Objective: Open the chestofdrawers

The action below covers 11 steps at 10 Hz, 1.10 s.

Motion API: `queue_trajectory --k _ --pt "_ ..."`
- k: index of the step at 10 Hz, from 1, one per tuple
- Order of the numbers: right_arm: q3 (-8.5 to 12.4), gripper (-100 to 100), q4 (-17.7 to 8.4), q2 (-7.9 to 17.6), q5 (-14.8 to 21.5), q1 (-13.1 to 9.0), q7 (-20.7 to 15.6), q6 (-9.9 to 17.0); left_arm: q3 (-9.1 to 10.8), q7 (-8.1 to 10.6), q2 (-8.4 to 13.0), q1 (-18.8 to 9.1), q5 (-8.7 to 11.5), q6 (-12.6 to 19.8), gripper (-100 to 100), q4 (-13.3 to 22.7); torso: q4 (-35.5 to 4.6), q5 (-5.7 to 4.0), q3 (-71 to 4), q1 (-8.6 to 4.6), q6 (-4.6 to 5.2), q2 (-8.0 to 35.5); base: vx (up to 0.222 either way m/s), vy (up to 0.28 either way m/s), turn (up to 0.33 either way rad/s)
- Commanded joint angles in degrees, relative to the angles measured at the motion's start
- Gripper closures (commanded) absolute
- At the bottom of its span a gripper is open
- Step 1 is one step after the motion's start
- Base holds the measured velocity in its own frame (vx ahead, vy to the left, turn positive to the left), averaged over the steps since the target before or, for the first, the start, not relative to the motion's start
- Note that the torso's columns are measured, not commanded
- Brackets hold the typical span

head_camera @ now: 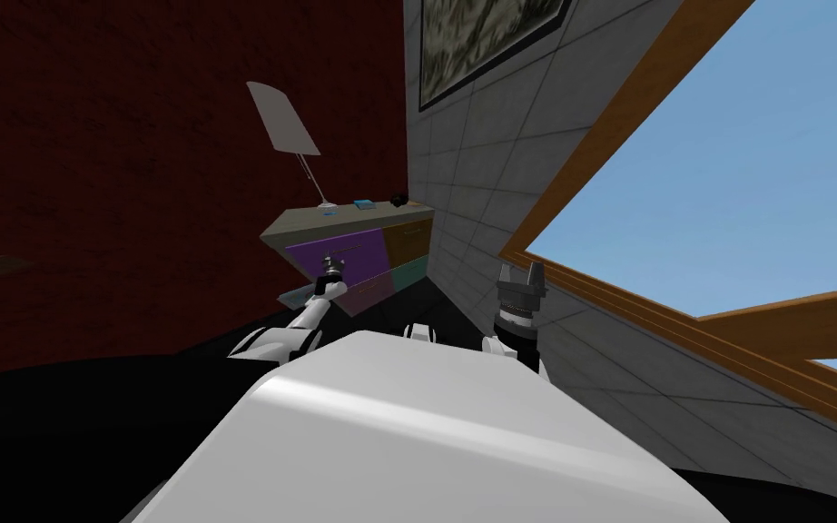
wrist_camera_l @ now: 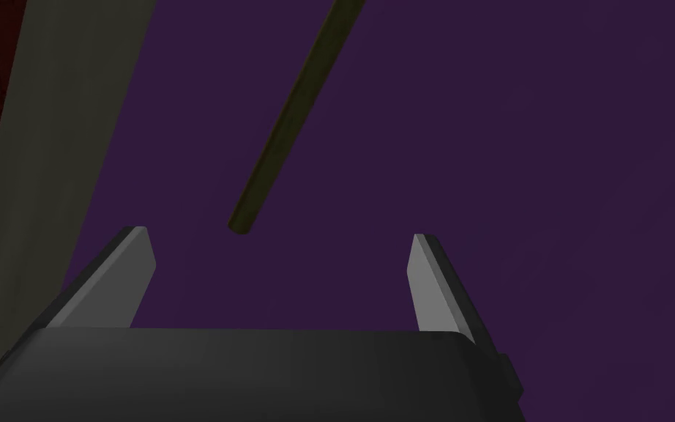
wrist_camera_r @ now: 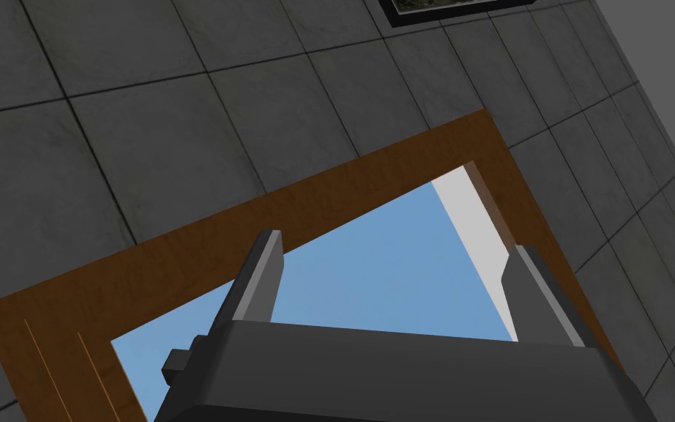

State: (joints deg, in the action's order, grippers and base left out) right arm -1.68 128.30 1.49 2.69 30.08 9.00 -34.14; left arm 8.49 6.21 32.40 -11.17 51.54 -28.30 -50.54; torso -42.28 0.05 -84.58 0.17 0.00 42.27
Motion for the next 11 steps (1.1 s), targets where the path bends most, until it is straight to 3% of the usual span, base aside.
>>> queue_trajectory --k 1,4,6,7,11 --pt "0.00 0 0.00 0.00 0.00 0.00 0.00 0.00 0.21 0.49 1.65 -1.82 1.85 0.13 -100 3.86 0.00 -0.02 0.00 -0.10 -0.01 -0.01 0.051 -0.109 0.074" --pt "-0.01 0 0.00 -0.01 0.00 0.00 0.00 0.00 0.48 0.92 3.26 -3.41 3.77 0.23 -100 7.15 -0.02 -0.08 0.03 -0.27 0.01 0.05 0.037 -0.128 0.064" --pt "0.00 0 0.00 0.00 0.00 -0.01 0.00 0.00 0.03 1.51 3.28 -3.35 3.25 -0.05 -100 7.25 -0.03 0.00 0.05 0.03 0.01 0.08 0.007 -0.039 0.006" --pt "0.01 0 0.00 0.01 0.00 -0.01 0.00 0.00 0.03 1.49 3.27 -3.35 3.25 -0.05 100 7.22 -0.02 0.04 0.05 0.12 -0.01 0.07 0.001 -0.007 0.000" --pt "-0.01 0 0.00 -0.01 0.00 -0.03 0.00 0.01 -0.15 1.33 3.91 -3.56 3.50 0.73 100 6.72 -0.06 -0.13 0.11 -0.43 0.01 0.15 -0.111 -0.113 0.020"
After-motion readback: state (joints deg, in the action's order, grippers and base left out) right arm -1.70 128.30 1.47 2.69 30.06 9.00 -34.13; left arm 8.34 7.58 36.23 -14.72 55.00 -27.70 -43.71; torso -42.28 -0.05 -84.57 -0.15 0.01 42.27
